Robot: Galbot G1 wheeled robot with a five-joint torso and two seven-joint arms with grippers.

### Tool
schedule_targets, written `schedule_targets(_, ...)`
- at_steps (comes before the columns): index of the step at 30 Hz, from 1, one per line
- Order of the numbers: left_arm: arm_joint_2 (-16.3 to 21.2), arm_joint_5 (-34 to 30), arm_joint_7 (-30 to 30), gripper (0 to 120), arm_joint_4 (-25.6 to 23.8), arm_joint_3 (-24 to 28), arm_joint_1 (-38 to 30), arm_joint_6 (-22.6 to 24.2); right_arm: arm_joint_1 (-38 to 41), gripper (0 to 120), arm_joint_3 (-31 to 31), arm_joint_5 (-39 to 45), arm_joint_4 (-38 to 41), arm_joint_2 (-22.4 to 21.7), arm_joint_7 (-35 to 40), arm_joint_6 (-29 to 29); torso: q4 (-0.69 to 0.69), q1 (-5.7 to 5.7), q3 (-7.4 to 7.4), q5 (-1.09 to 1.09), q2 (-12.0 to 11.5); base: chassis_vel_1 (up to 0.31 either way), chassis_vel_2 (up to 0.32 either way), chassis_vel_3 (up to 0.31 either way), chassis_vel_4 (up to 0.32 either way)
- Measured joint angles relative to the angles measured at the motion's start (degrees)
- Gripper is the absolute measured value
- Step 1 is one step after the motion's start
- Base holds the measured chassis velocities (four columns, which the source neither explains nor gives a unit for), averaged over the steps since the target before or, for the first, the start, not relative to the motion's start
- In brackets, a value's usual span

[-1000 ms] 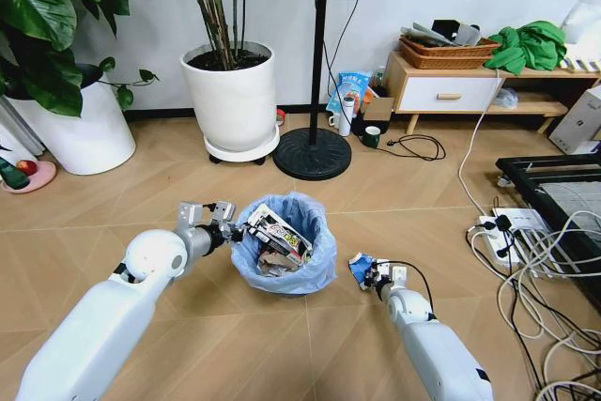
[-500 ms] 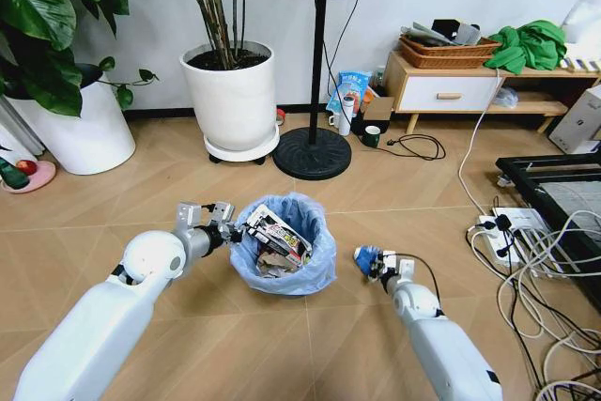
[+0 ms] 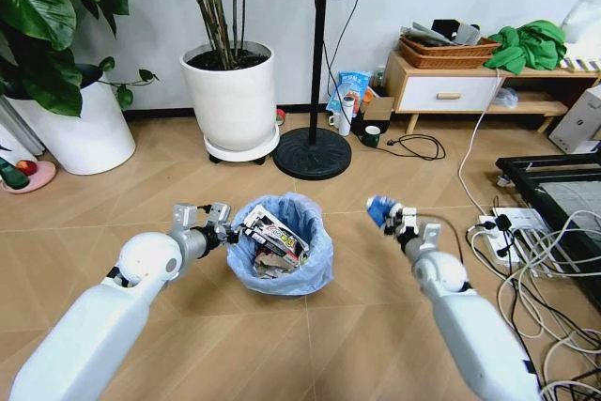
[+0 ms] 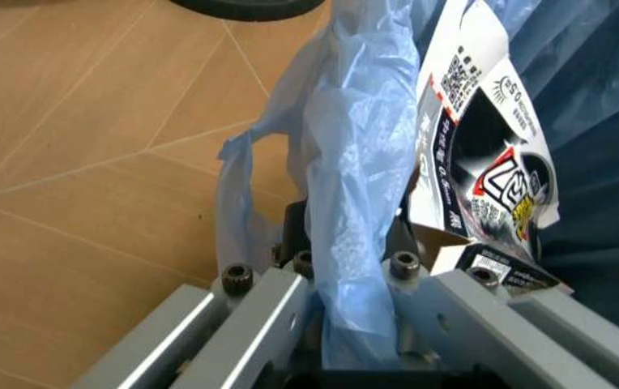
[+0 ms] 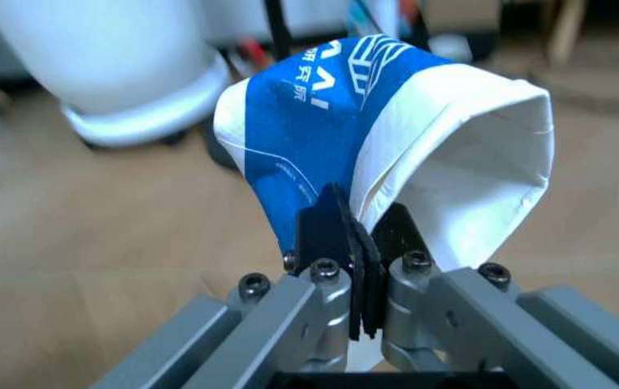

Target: Pick up the trash bin and place the garbage on the floor into it.

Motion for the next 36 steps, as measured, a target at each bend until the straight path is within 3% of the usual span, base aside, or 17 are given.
schedule_targets(6,0.1,0.0,0.1,0,0.5,0.4,-0.4,0.0,2.3,0,-3.5,7.3,12.8,-4.9,-1.7,-3.3,0.01,0.0,0.0,-0.03,0.0,0.0,0.0,0.0,0.0)
schedule_targets(13,0.0,0.0,0.1,0,0.8,0.8,-0.9,0.0,2.9,0,-6.1,10.9,18.6,-7.0,-4.3,-5.8,0.02,0.0,0.0,0.0,0.0,0.0,0.0,0.0,0.0)
schedule_targets(19,-0.2,0.1,0.1,0,1.3,1.3,-1.3,0.0,2.2,0,-9.9,13.1,24.8,-10.1,-10.9,-8.2,0.0,0.0,0.0,0.01,0.0,0.0,0.0,0.0,0.0)
schedule_targets(28,-1.1,0.2,-0.2,0,1.8,2.6,-2.7,0.0,5.2,0,-20.7,12.5,25.9,-11.5,-15.4,-8.4,0.01,0.0,0.0,-0.01,0.0,0.0,0.0,0.0,0.0)
schedule_targets(33,-1.2,0.2,-0.3,0,2.0,2.7,-3.0,0.0,5.3,0,-22.1,10.9,26.0,-12.0,-16.1,-8.5,0.01,0.0,0.0,-0.01,0.0,0.0,0.0,0.0,0.0)
schedule_targets(36,-1.2,0.2,-0.3,0,2.0,2.7,-3.0,0.0,4.9,8,-22.1,9.1,25.9,-12.2,-16.6,-8.2,0.0,0.0,0.0,-0.01,0.0,0.0,0.0,0.0,0.0)
